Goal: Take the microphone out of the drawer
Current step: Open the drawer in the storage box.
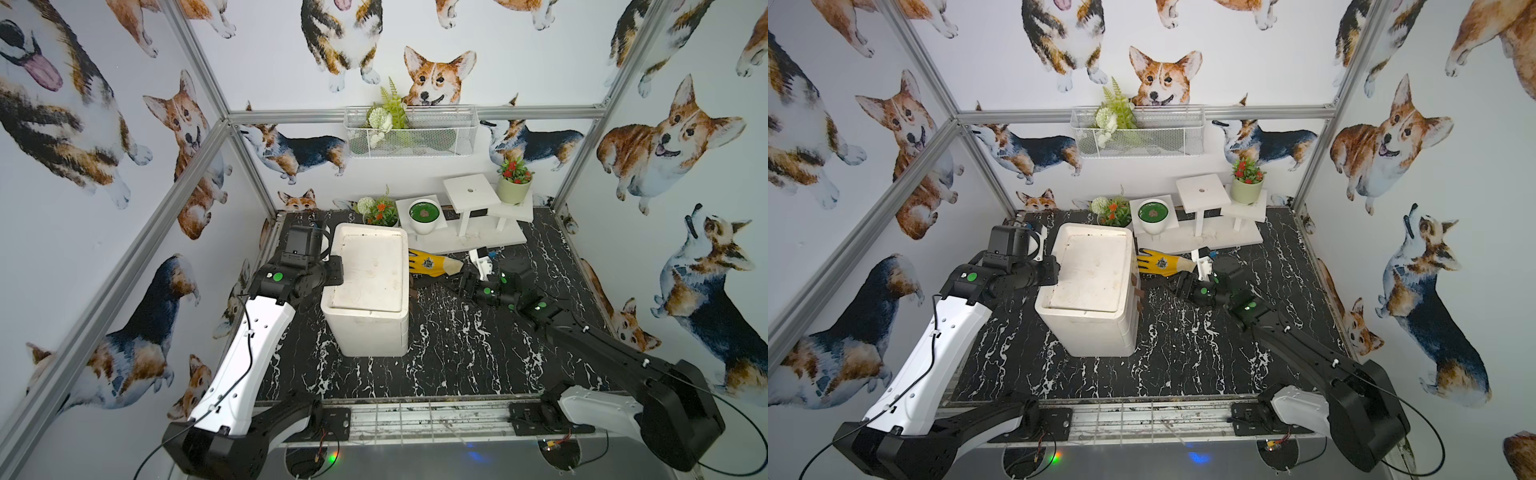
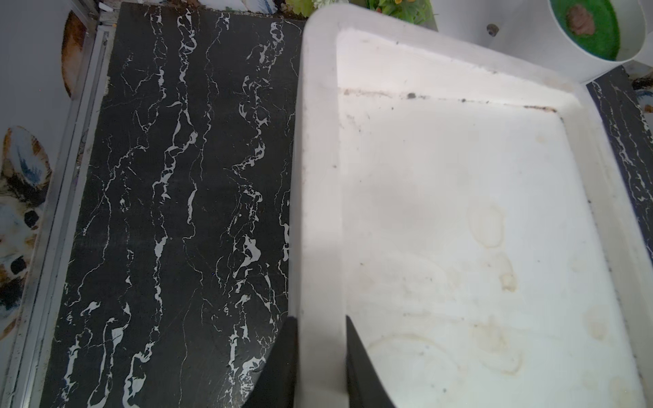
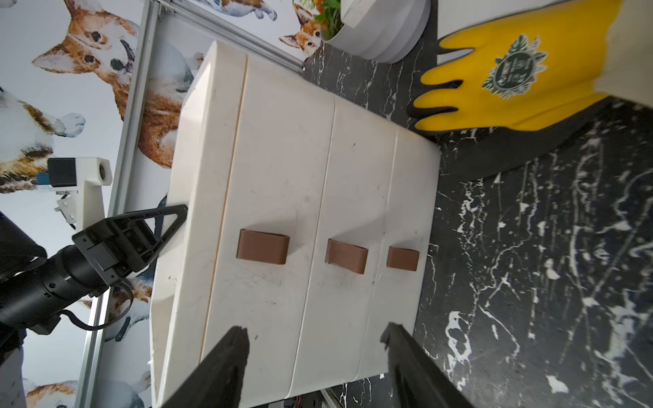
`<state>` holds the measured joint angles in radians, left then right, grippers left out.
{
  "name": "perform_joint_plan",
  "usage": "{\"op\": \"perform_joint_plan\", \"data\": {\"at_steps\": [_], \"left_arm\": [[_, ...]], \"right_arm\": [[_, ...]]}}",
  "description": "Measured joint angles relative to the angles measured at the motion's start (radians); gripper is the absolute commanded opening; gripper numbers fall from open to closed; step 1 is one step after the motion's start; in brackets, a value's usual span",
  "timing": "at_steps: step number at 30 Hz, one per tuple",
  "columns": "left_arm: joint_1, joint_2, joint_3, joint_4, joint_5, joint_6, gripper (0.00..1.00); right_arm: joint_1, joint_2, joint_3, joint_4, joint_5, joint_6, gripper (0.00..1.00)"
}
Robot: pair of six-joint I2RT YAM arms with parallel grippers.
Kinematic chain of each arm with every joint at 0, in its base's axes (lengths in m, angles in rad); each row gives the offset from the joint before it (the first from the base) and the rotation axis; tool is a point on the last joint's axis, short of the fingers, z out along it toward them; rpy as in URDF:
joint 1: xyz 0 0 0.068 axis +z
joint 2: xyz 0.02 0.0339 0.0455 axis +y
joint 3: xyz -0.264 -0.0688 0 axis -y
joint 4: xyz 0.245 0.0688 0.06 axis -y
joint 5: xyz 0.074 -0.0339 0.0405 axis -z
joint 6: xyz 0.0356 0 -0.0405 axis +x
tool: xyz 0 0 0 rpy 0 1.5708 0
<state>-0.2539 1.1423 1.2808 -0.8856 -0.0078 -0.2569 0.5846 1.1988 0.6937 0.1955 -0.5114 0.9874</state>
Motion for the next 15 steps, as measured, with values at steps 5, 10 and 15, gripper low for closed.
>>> {"op": "perform_joint_plan", "data": {"at_steps": [5, 10, 15], "left_arm": [[-0.008, -0.010, -0.005, -0.002, -0.016, -0.005, 0.20], [-0.009, -0.008, 0.003, -0.017, -0.016, 0.002, 0.20], [-0.009, 0.001, 0.020, -0.041, -0.016, 0.016, 0.20]], "right_arm": [[0.025, 0.131, 0.005, 0.170, -0.019, 0.077, 0.65], [0.048, 0.255, 0.048, 0.331, -0.039, 0.146, 0.60], [0.076, 0.352, 0.096, 0.455, -0.047, 0.197, 0.59]]}}
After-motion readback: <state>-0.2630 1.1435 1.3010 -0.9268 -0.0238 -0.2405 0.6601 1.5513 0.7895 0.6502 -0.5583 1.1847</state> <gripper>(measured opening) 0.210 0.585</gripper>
